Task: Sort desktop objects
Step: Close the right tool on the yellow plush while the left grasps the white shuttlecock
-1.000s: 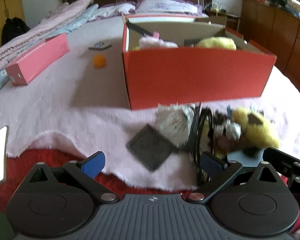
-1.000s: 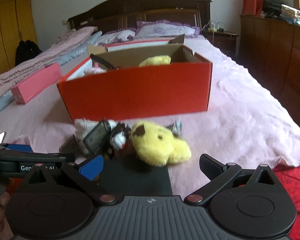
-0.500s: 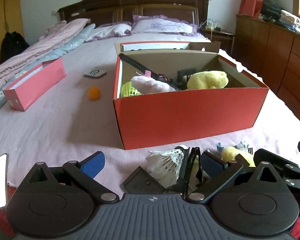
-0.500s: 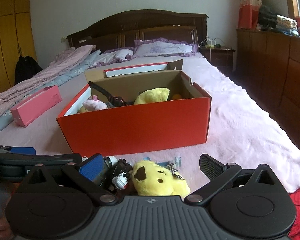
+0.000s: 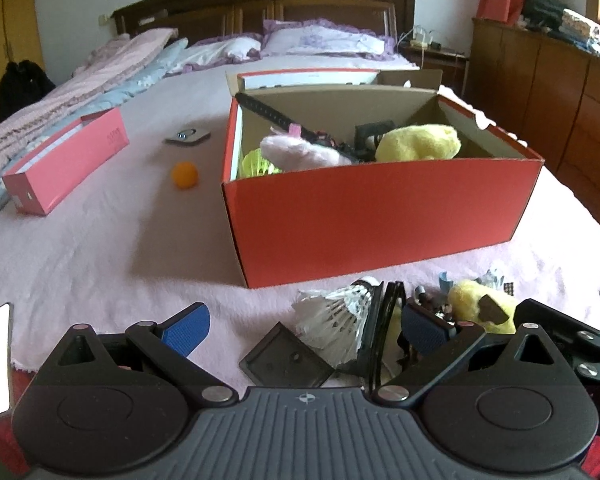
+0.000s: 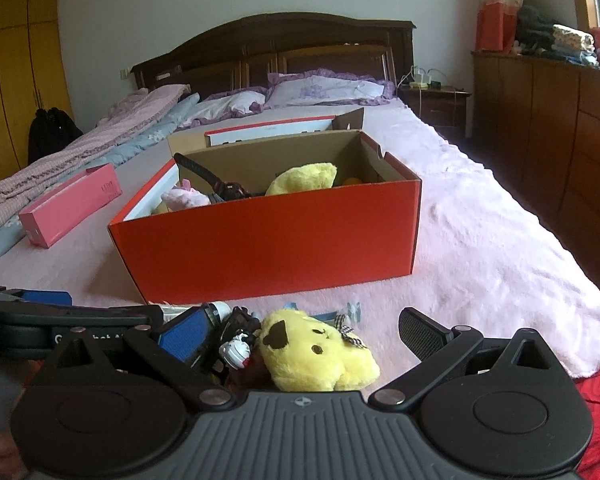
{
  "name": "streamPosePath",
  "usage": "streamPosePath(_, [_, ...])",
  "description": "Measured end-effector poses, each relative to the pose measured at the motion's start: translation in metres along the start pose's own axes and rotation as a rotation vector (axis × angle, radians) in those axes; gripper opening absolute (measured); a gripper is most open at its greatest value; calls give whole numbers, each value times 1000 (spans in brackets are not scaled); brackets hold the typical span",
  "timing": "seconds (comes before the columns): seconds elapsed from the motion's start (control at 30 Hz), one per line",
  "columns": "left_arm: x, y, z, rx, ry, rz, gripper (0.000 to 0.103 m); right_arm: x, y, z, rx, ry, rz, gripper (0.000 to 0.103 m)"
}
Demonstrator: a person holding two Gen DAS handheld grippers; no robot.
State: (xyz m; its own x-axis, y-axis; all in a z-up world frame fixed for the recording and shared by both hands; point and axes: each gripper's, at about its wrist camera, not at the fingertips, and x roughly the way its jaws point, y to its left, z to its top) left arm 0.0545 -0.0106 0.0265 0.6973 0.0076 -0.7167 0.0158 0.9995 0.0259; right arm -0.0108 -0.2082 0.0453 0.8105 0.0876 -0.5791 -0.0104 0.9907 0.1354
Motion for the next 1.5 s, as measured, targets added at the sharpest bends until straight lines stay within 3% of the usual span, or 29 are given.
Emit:
streamPosePath(0.33, [14, 8, -2, -15, 54, -43, 103, 12, -2, 2, -19, 34, 24, 99])
streamPosePath(0.5, [20, 7, -10, -11, 87, -76, 100, 21, -10, -1, 4, 99, 46, 87])
streamPosePath(0.6, [21, 4, -16, 6, 100, -106, 92, 24, -14, -4, 22, 126, 53, 85])
streamPosePath(0.73, [25, 0, -18, 16, 114, -147, 73, 28, -17, -6, 31, 136, 51, 82])
streamPosePath(1.0, [31, 6, -8, -25, 95, -153, 71, 37, -15, -2, 25, 143, 59, 76])
streamPosePath(1.2, [37, 13, 7, -84, 110, -195, 53, 42, -16, 2, 40, 165, 66, 54])
streamPosePath(1.37, [42, 7, 11, -76, 107, -205, 53, 47, -16, 1, 39, 179, 54, 53])
streamPosePath(1.5, [52, 13, 13, -134, 124, -168, 53, 53, -19, -3, 39, 188, 37, 57])
